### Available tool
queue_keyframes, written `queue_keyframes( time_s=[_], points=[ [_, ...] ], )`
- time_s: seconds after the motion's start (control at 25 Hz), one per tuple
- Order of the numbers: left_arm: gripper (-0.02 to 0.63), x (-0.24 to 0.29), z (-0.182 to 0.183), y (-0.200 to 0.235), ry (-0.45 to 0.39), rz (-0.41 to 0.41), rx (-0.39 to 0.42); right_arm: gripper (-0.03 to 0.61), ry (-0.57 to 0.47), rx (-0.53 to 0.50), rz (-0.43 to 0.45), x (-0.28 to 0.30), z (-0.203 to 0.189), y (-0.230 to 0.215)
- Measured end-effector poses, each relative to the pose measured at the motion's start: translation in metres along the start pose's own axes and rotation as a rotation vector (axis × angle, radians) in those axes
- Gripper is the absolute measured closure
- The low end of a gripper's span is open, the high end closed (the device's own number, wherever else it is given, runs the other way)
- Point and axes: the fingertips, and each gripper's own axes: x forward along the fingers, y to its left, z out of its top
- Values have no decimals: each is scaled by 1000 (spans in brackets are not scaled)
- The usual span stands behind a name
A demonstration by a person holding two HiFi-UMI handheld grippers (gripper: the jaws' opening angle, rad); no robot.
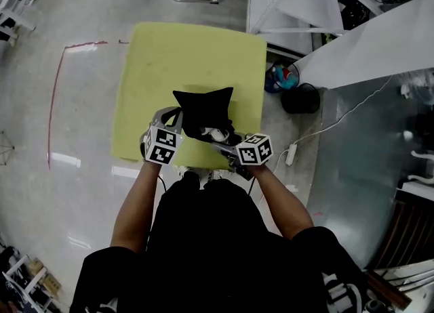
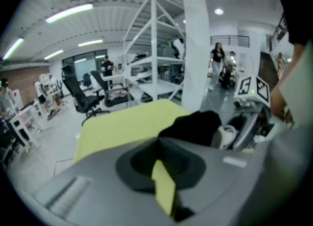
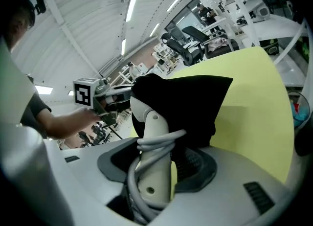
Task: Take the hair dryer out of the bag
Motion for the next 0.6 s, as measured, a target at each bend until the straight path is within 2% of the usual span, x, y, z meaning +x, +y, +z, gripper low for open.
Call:
queue_keyframes(
  time_s=[0.28, 0.6],
  points=[
    [600, -5, 5, 7, -4, 46, -11, 367, -43, -23, 135, -15, 1, 24],
    [600, -15, 38, 27, -49, 98, 26, 367, -126, -59, 233, -33, 13, 52]
  ],
)
